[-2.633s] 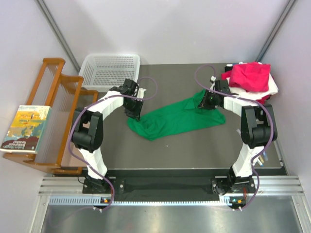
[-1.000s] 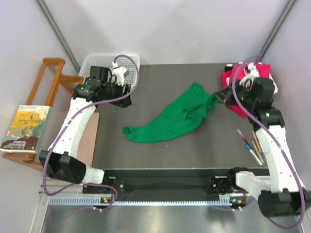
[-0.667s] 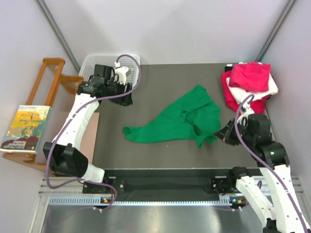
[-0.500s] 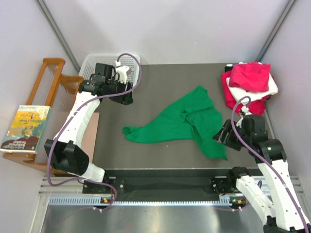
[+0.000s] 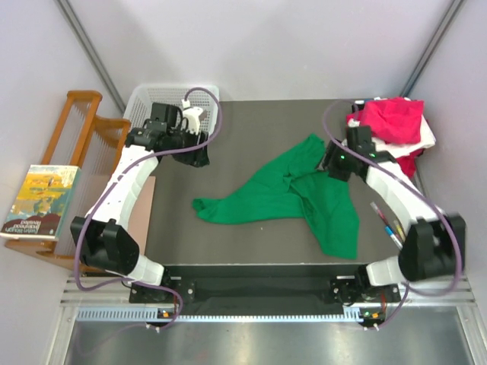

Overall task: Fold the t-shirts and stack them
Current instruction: Flatten the tshirt out

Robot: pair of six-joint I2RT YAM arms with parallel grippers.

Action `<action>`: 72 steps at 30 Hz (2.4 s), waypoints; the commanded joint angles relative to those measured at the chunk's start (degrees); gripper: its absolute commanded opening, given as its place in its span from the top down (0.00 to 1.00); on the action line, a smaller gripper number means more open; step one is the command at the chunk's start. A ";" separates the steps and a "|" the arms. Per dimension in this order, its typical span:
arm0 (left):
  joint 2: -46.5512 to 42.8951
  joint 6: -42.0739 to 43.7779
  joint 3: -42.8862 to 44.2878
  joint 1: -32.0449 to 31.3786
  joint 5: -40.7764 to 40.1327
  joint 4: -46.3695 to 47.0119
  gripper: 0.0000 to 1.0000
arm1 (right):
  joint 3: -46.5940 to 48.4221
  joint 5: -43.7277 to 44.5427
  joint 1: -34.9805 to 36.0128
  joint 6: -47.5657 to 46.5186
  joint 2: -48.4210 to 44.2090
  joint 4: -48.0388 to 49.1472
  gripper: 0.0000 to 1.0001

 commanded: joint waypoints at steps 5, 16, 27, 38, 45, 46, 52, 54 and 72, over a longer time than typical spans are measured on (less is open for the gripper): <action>1.16 -1.78 -10.85 -2.92 0.63 4.16 0.44 | 12.80 -4.97 5.36 -0.45 23.06 9.45 0.49; 6.35 -3.01 -15.78 -9.43 -4.12 6.27 0.44 | 30.21 -3.56 5.89 -3.61 36.51 4.00 0.46; 10.57 -4.07 -13.58 -10.66 -2.99 4.26 0.40 | 29.69 -3.21 5.54 -4.76 40.66 2.85 0.50; 20.13 -3.80 -7.80 -17.61 -3.16 0.04 0.57 | 28.90 -3.21 4.75 -4.49 40.92 3.38 0.81; 20.51 -2.84 -4.88 -17.52 -3.33 -1.54 1.00 | 27.66 -3.21 4.04 -4.41 39.87 4.17 1.00; 19.11 -2.49 -4.01 -17.43 -3.86 -1.98 1.00 | 27.49 -3.21 3.78 -4.49 39.78 4.52 1.00; 11.30 1.55 0.73 -11.20 -3.95 -8.47 1.00 | 27.66 -2.60 2.03 -4.32 39.51 5.49 1.00; 8.56 4.70 0.83 -7.00 -2.20 -12.24 1.00 | 27.92 -2.60 0.62 -4.14 39.69 5.84 1.00; -4.64 15.01 -6.73 -3.11 -2.10 -18.69 0.18 | 31.00 -5.14 -4.48 -3.70 42.15 6.98 0.62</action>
